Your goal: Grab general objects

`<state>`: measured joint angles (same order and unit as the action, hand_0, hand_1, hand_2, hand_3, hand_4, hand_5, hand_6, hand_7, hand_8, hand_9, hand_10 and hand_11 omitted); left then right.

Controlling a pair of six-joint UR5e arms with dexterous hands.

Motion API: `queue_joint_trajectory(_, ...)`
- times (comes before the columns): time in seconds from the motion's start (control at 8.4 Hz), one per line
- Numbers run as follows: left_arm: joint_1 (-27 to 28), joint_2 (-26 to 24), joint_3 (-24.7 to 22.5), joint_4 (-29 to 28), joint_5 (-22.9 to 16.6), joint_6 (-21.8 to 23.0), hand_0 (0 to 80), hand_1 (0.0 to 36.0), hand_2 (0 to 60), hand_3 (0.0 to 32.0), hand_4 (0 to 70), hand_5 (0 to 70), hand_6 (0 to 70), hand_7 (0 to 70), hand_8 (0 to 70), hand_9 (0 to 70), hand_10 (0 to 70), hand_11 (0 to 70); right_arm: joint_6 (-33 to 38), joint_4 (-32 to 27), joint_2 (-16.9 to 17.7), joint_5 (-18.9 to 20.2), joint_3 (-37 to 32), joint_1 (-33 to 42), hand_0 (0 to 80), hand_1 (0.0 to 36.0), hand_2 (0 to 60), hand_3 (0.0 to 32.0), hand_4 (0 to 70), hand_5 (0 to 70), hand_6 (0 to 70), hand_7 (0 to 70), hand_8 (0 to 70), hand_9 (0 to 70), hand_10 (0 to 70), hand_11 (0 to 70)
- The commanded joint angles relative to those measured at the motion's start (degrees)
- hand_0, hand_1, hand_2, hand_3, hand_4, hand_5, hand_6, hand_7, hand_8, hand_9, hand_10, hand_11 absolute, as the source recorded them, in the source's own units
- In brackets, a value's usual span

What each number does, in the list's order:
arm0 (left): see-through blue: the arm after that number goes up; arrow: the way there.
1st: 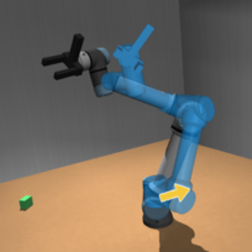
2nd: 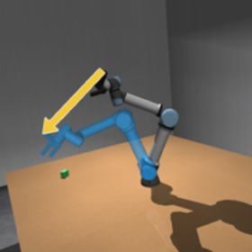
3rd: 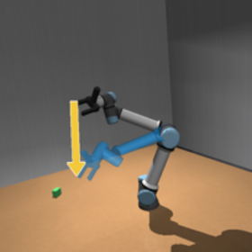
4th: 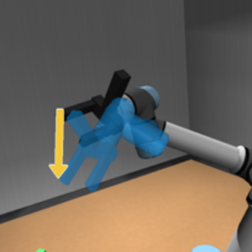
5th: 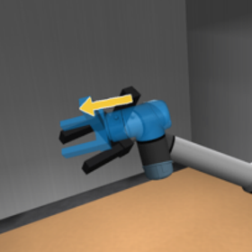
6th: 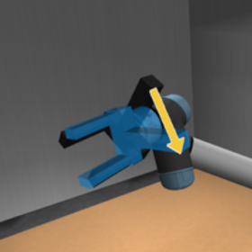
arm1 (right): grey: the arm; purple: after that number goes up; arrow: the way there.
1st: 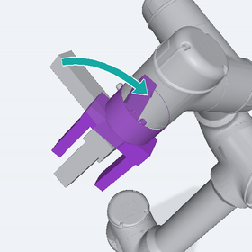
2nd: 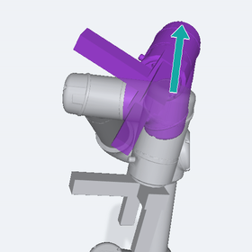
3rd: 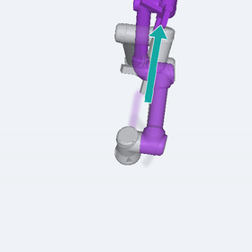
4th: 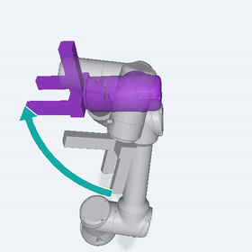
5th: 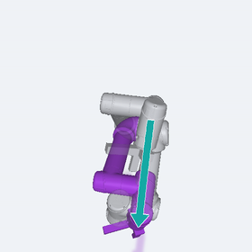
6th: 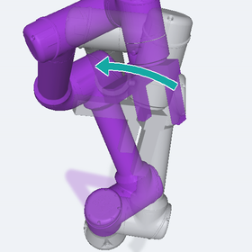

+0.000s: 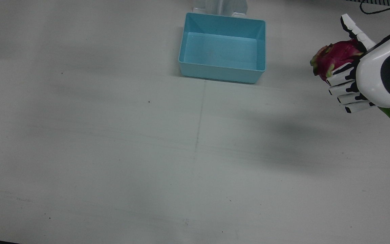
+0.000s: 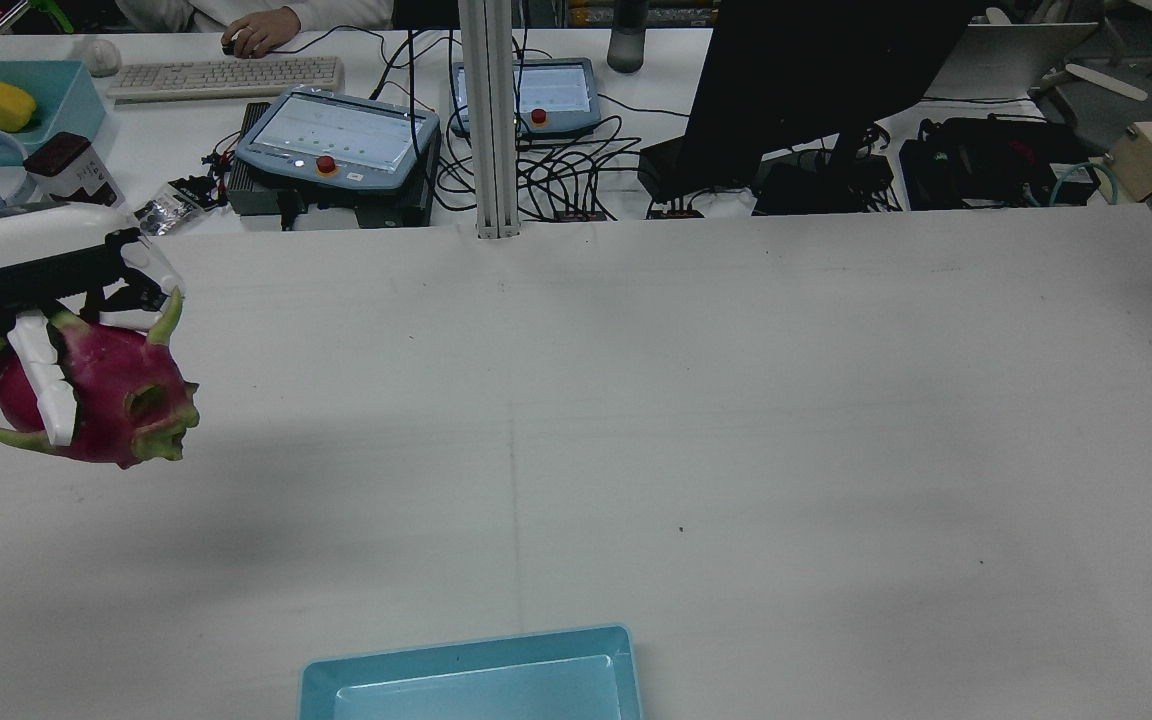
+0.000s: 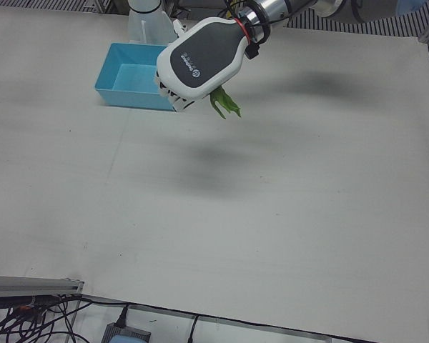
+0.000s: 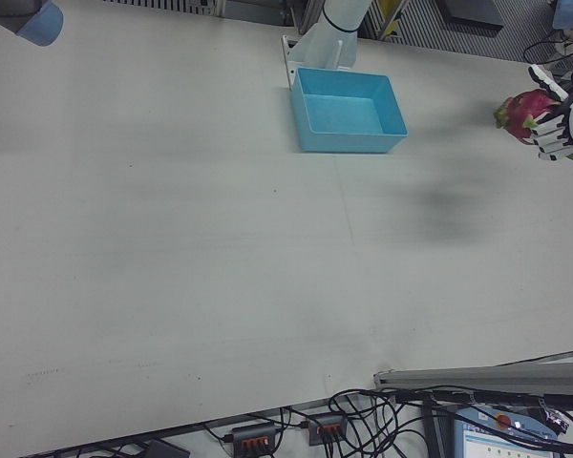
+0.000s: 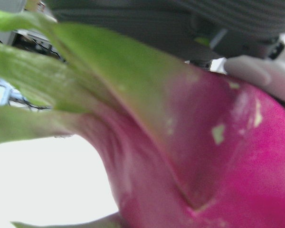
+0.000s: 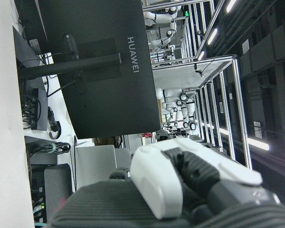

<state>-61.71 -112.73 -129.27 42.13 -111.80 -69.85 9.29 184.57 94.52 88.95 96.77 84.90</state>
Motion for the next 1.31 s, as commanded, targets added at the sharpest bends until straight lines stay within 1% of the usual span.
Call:
queue_joint_trajectory(0.0, 13.3, -11.8, -4.8, 12.7, -1.5, 0.1, 0.0, 19.4, 60.0, 0.0, 50.8, 70.0, 70.0, 70.0, 70.0, 70.0, 70.0, 70.0, 0.0, 0.0, 0.1, 0.0, 0.0, 0.0, 0.0, 0.0, 0.0, 0.0, 0.0, 0.0, 0.0, 0.0, 0.0, 0.0, 0.0, 0.0)
queue_joint_trajectory(0.12, 13.6, -15.7, -5.0, 16.0, -2.0, 0.1, 5.2, 19.9, 60.0, 0.0, 53.2, 70.0, 70.0, 70.0, 70.0, 70.0, 70.0, 70.0, 0.0, 0.0, 0.0, 0.0, 0.0, 0.0, 0.0, 0.0, 0.0, 0.0, 0.0, 0.0, 0.0, 0.0, 0.0, 0.0, 0.0, 0.0)
queue_joint_trajectory(0.24, 15.7, -16.6, -4.9, 16.5, -2.5, 0.0, 10.9, 20.5, 60.0, 0.0, 54.8, 70.0, 70.0, 70.0, 70.0, 70.0, 70.0, 70.0, 0.0, 0.0, 0.0, 0.0, 0.0, 0.0, 0.0, 0.0, 0.0, 0.0, 0.0, 0.0, 0.0, 0.0, 0.0, 0.0, 0.0, 0.0)
queue_joint_trajectory(0.36, 18.5, -16.6, -4.7, 16.7, -2.1, -1.2, 14.7, 21.2, 60.0, 0.0, 55.1, 70.0, 70.0, 70.0, 70.0, 70.0, 70.0, 70.0, 0.0, 0.0, 0.0, 0.0, 0.1, 0.0, 0.0, 0.0, 0.0, 0.0, 0.0, 0.0, 0.0, 0.0, 0.0, 0.0, 0.0, 0.0)
queue_joint_trajectory(0.48, 22.2, -16.6, -4.7, 17.6, -1.8, -2.9, 12.7, 21.2, 60.0, 0.0, 53.7, 70.0, 70.0, 70.0, 70.0, 70.0, 70.0, 70.0, 0.0, 0.0, 0.0, 0.0, 0.1, 0.0, 0.0, 0.0, 0.0, 0.0, 0.0, 0.0, 0.0, 0.0, 0.0, 0.0, 0.0, 0.0)
queue_joint_trajectory(0.6, 25.6, -16.6, -4.7, 18.4, -0.5, -3.4, 15.2, 21.6, 60.0, 0.0, 54.1, 70.0, 70.0, 70.0, 70.0, 70.0, 70.0, 70.0, 0.0, 0.0, 0.1, 0.0, 0.1, 0.0, 0.0, 0.0, 0.0, 0.0, 0.0, 0.0, 0.0, 0.0, 0.0, 0.0, 0.0, 0.0)
queue_joint_trajectory(0.83, 27.8, -16.6, -4.3, 19.0, 0.2, -3.3, 22.1, 23.0, 60.0, 0.0, 53.7, 70.0, 70.0, 70.0, 70.0, 70.0, 70.0, 70.0, 0.0, 0.0, 0.1, 0.0, 0.1, 0.0, 0.0, 0.0, 0.0, 0.0, 0.0, 0.0, 0.0, 0.0, 0.0, 0.0, 0.0, 0.0)
queue_joint_trajectory(0.95, 29.2, -16.6, -3.6, 19.1, 0.2, -3.1, 28.2, 23.2, 60.0, 0.0, 50.7, 70.0, 70.0, 70.0, 70.0, 70.0, 70.0, 70.0, 0.0, 0.0, 0.1, 0.0, 0.1, 0.0, 0.0, 0.0, 0.0, 0.0, 0.0, 0.0, 0.0, 0.0, 0.0, 0.0, 0.0, 0.0)
queue_joint_trajectory(1.07, 31.8, -16.6, -3.0, 19.0, 0.3, -3.1, 40.2, 24.6, 60.0, 0.0, 51.6, 70.0, 66.2, 70.0, 61.8, 70.0, 70.0, 70.0, 0.0, 0.0, 0.1, 0.0, 0.1, 0.0, 0.0, 0.0, 0.0, 0.0, 0.0, 0.0, 0.0, 0.0, 0.0, 0.0, 0.0, 0.0)
queue_joint_trajectory(1.19, 33.5, -16.7, -1.4, 18.1, 0.2, -3.1, 46.3, 19.8, 60.0, 0.0, 43.7, 70.0, 51.1, 70.0, 47.2, 63.4, 50.5, 70.0, 0.0, 0.0, 0.1, 0.0, 0.1, 0.0, 0.0, 0.0, 0.0, 0.0, 0.0, 0.0, 0.0, 0.0, 0.0, 0.0, 0.0, 0.0)
